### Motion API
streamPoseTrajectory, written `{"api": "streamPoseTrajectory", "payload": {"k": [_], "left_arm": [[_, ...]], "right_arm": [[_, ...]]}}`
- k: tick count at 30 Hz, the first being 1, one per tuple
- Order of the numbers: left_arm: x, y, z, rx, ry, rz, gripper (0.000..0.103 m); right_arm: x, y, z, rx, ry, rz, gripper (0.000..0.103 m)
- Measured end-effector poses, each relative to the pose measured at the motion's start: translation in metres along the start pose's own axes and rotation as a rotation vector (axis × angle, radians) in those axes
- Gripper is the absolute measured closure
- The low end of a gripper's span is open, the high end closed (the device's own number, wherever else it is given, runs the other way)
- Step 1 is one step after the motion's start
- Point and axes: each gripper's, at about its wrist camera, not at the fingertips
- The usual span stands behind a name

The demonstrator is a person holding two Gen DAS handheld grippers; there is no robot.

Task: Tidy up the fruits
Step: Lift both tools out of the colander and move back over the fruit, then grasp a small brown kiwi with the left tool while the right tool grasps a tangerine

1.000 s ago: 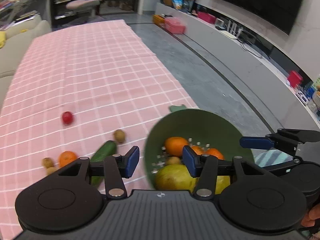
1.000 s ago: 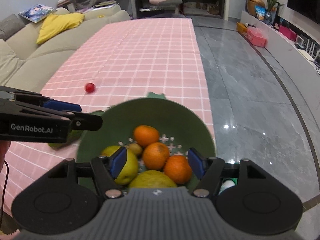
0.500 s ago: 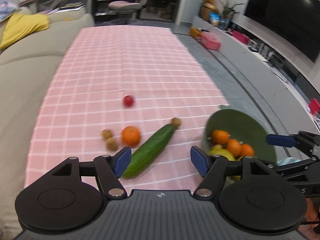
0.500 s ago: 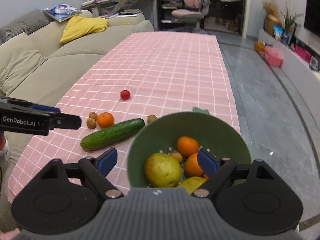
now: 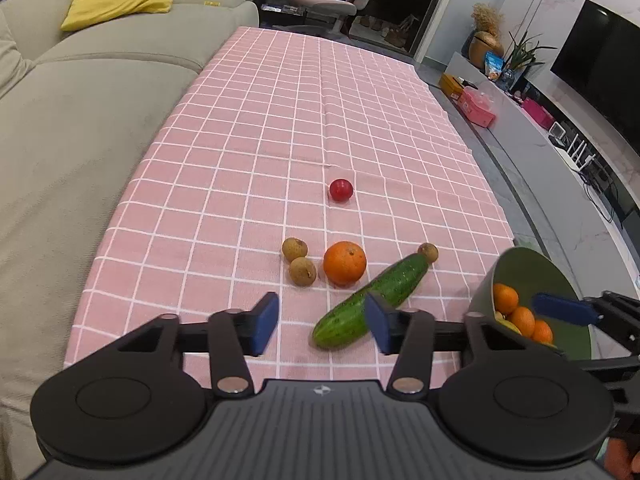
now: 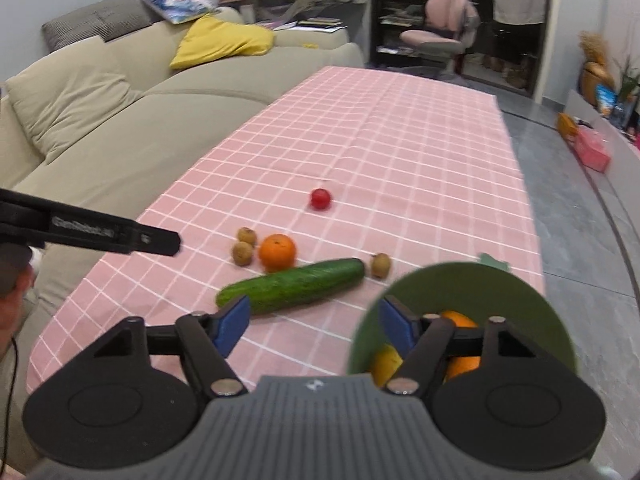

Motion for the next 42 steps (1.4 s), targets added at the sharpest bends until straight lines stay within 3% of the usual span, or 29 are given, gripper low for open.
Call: {"api": "streamPoseTrajectory", "payload": {"k": [4, 11, 19, 27, 36, 42], "left_arm": [[-0.005, 0.015, -0.001, 0.021, -0.014, -0.024, 0.065], [-0.006, 0.054, -0.009, 0.019, -0.038, -0.107, 0.07], [-0.013, 0.084, -0.022, 0.054, -0.099, -0.151, 0.071], [-0.018, 0.099, -0.035, 0.04, -0.159, -0.183, 0.071], [-0.023, 0.108, -0.033, 0.06, -0.173, -0.201, 0.071], [-0.026, 0.116, -0.021, 0.062, -0.172, -0.221, 0.067]], "right_arm": [[-0.011, 0.025, -0.008, -0.028, -0.026, -0.05, 0.054], [-0.033, 0.075, -0.003, -0.072, -0.055, -0.144, 0.062], [-0.056, 0.128, 0.005, -0.1, -0.118, -0.206, 0.063], [-0.062, 0.168, 0.005, -0.109, -0.214, -0.272, 0.063], [-0.06, 0.185, 0.014, -0.109, -0.175, -0.28, 0.057], [-0.06, 0.188, 0.029, -0.1, -0.084, -0.287, 0.062]]}}
Point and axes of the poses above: each gripper's, at about its wrist camera, not at the fingertips, and y roughly the way its jaws point, z to its right, x to its underside, and after that the axes turned 13 degrees about -x, right-handed
